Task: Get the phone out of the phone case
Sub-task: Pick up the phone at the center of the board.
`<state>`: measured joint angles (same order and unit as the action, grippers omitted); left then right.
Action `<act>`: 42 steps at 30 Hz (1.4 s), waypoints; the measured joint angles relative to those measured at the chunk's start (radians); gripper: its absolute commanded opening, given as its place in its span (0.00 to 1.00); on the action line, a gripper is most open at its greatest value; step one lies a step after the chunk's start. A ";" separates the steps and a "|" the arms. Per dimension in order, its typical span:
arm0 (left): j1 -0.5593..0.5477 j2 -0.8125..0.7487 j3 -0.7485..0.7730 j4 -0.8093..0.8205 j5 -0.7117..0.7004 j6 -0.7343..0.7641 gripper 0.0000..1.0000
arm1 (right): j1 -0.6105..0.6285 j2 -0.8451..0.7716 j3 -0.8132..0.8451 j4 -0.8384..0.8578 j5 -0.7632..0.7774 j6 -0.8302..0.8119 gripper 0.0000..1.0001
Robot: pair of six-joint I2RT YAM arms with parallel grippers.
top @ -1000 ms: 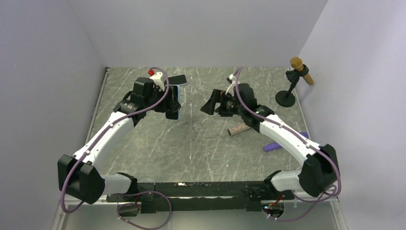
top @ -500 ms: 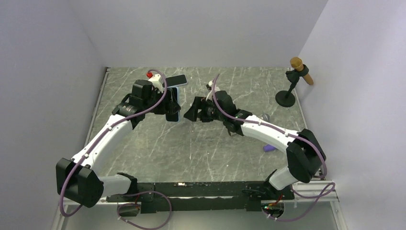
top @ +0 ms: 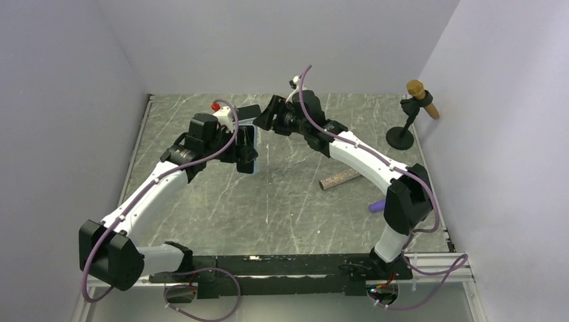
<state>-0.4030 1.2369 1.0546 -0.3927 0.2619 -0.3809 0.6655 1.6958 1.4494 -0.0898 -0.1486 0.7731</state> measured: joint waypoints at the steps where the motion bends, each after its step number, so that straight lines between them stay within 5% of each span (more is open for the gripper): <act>1: -0.004 0.000 0.000 -0.011 -0.010 0.001 0.00 | 0.003 0.013 0.003 -0.001 -0.002 0.010 0.56; 7: -0.014 0.010 -0.002 -0.060 -0.041 0.004 0.00 | 0.003 0.061 0.011 -0.018 -0.013 0.035 0.54; 13: -0.021 0.030 -0.002 -0.064 -0.051 0.011 0.00 | 0.011 0.058 0.010 -0.039 0.014 0.022 0.67; 18: -0.024 0.045 -0.002 -0.059 -0.055 0.020 0.00 | 0.016 0.023 -0.005 -0.052 0.027 0.000 0.67; 30: -0.034 0.059 -0.002 -0.056 -0.069 0.021 0.00 | 0.036 0.037 -0.050 -0.006 -0.070 0.042 0.45; 36: -0.044 0.060 -0.001 -0.058 -0.076 0.023 0.00 | 0.042 0.085 -0.059 0.023 -0.124 0.070 0.21; 38: -0.045 0.064 -0.001 -0.059 -0.076 0.025 0.00 | 0.043 0.086 -0.069 0.047 -0.136 0.073 0.00; 39: -0.045 0.065 0.000 -0.061 -0.076 0.024 0.00 | 0.043 0.086 -0.077 0.061 -0.142 0.070 0.00; 40: -0.043 0.065 0.003 -0.064 -0.074 0.025 0.01 | 0.042 0.086 -0.089 0.077 -0.149 0.069 0.00; 42: -0.043 0.069 0.006 -0.068 -0.074 0.025 0.38 | 0.034 0.085 -0.113 0.112 -0.161 0.082 0.00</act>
<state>-0.4461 1.3060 1.0607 -0.4603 0.1875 -0.3557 0.6994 1.7809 1.3369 0.0219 -0.3096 0.8551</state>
